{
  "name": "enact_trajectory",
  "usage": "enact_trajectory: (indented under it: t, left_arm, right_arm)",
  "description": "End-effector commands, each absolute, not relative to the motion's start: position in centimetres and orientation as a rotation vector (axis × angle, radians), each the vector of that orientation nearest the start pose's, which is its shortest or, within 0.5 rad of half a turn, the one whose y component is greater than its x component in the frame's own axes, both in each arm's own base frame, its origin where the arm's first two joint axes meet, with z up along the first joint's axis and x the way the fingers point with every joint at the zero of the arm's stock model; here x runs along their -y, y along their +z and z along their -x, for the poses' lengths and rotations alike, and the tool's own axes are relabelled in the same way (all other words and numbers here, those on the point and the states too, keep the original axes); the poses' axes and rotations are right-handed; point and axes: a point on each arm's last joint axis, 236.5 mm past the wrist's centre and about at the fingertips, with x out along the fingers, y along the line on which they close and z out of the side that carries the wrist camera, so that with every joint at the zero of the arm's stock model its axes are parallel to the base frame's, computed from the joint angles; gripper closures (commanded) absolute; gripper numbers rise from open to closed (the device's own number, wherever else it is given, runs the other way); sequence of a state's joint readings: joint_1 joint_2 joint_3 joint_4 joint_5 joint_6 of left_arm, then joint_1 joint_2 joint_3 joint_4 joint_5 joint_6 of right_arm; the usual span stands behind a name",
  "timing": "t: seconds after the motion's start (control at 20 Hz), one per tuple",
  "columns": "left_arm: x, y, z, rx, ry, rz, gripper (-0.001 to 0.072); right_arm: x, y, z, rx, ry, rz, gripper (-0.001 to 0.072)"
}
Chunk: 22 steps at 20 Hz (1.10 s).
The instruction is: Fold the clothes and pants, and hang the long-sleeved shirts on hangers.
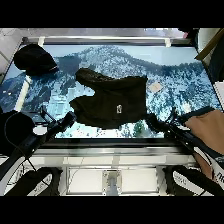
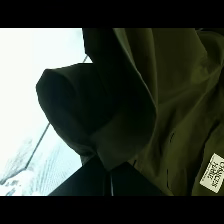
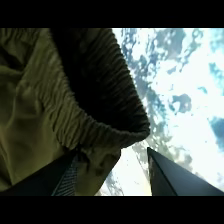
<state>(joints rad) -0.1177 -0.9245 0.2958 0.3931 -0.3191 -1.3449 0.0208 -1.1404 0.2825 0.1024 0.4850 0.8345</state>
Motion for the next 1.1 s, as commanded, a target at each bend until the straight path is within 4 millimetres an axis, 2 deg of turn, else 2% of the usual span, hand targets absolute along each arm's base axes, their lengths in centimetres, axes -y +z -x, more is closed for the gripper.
enact_trajectory:
  t: [0.0, 0.3, 0.45, 0.5, 0.55, 0.6, 0.7, 0.75, 0.8, 0.85, 0.95, 1.05]
  left_arm:
    - [10.7, -6.4, -32.0, -0.886, -0.010, 0.941, 0.0696]
    - [10.7, -6.4, -32.0, -0.886, -0.010, 0.941, 0.0696]
    - [10.7, -6.4, -32.0, -0.886, -0.010, 0.941, 0.0696]
    - [10.7, -6.4, -32.0, -0.886, -0.010, 0.941, 0.0696]
    - [10.7, -6.4, -32.0, -0.886, -0.010, 0.941, 0.0696]
    - [10.7, -6.4, -32.0, -0.886, -0.010, 0.941, 0.0696]
    - [10.7, -6.4, -32.0, -0.886, -0.015, 0.929, 0.0696]
    - [10.7, -6.4, -32.0, -0.882, -0.033, 0.892, 0.0696]
    - [10.7, -6.2, -32.1, -0.874, -0.051, 0.859, 0.0697]
    - [10.6, -5.7, -32.2, -0.857, -0.066, 0.836, 0.0697]
    - [10.7, -3.2, -32.8, -0.809, -0.140, 0.733, 0.0699]
    - [10.7, 1.2, -33.3, -0.760, -0.246, 0.555, 0.0700]
  right_arm:
    - [-11.8, -10.9, -32.2, -0.995, 0.053, -1.072, 0.0262]
    - [-11.6, -9.8, -34.6, -0.956, 0.070, -1.045, 0.0263]
    - [-11.6, -10.4, -34.8, -0.970, 0.061, -1.047, 0.0270]
    - [-11.7, -10.7, -34.7, -0.980, 0.058, -1.048, 0.0329]
    - [-11.8, -11.0, -34.5, -0.988, 0.054, -1.043, 0.0441]
    - [-11.9, -11.3, -34.5, -0.993, 0.045, -1.030, 0.0512]
    - [-11.9, -11.9, -34.5, -0.992, 0.015, -1.009, 0.0544]
    - [-12.1, -11.8, -34.5, -0.990, 0.017, -1.012, 0.0681]
    - [-12.5, -11.3, -34.7, -0.985, 0.048, -1.001, 0.0690]
    - [-13.2, -10.0, -35.2, -0.963, 0.120, -0.962, 0.0690]
    - [-14.9, -5.4, -36.5, -0.874, 0.277, -0.908, 0.0691]
    - [-15.9, 2.1, -37.6, -0.717, 0.425, -0.799, 0.0693]
